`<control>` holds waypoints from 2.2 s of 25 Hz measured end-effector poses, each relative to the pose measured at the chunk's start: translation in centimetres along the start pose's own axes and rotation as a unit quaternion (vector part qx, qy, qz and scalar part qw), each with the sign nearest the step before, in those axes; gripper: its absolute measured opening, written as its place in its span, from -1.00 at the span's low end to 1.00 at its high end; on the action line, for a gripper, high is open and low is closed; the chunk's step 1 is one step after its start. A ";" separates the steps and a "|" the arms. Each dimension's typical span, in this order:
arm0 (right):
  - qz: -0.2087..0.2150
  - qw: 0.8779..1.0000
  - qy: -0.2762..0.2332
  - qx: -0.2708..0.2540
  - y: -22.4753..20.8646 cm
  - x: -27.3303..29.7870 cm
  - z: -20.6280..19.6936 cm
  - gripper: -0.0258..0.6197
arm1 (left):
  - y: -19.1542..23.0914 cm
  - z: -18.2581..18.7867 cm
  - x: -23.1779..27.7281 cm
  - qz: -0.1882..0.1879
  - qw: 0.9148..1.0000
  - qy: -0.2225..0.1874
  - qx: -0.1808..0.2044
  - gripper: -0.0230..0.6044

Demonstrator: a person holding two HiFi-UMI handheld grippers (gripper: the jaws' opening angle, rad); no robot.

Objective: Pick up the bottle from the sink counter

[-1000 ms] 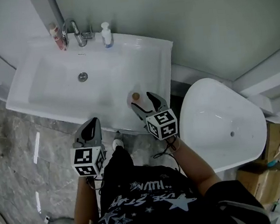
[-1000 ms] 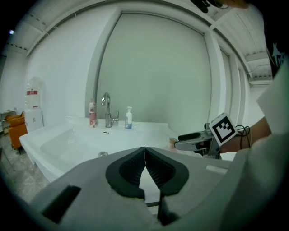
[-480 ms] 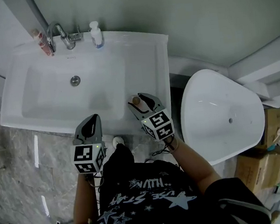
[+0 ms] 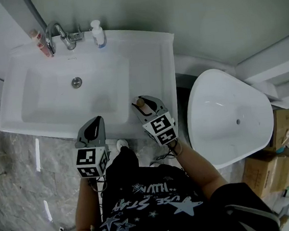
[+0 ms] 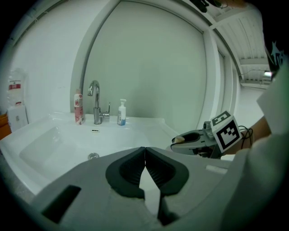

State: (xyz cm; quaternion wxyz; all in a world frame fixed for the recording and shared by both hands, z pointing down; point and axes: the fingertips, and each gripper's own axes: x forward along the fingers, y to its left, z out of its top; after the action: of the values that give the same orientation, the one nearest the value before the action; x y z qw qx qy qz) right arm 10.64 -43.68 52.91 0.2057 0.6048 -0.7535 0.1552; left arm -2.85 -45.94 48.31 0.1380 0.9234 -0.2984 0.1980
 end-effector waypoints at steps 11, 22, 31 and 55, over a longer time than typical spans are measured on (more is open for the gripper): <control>-0.003 1.000 -0.014 0.002 -0.7 -1.9 1.3 -0.48 | -1.5 -0.1 -2.2 0.018 1.000 -0.012 0.012 -0.87; 0.002 0.998 -0.062 0.015 -1.3 -8.3 3.5 -0.48 | -5.9 0.5 -6.3 0.048 0.998 -0.047 0.014 -0.87; 0.020 0.996 -0.082 0.015 -0.7 -14.0 1.9 -0.48 | -11.1 -1.5 -10.3 0.083 0.994 -0.067 0.017 -0.87; 0.085 0.992 -0.091 -0.007 4.5 -25.8 -4.0 -0.48 | -21.9 -10.0 -22.9 0.176 0.982 -0.071 -0.015 -0.87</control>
State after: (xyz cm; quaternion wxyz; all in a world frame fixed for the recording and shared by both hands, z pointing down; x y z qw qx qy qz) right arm 11.44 -18.83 43.60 0.1266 0.5486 -0.8190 0.1106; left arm -9.47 -13.67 43.93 0.0934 0.8662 -0.4678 0.1485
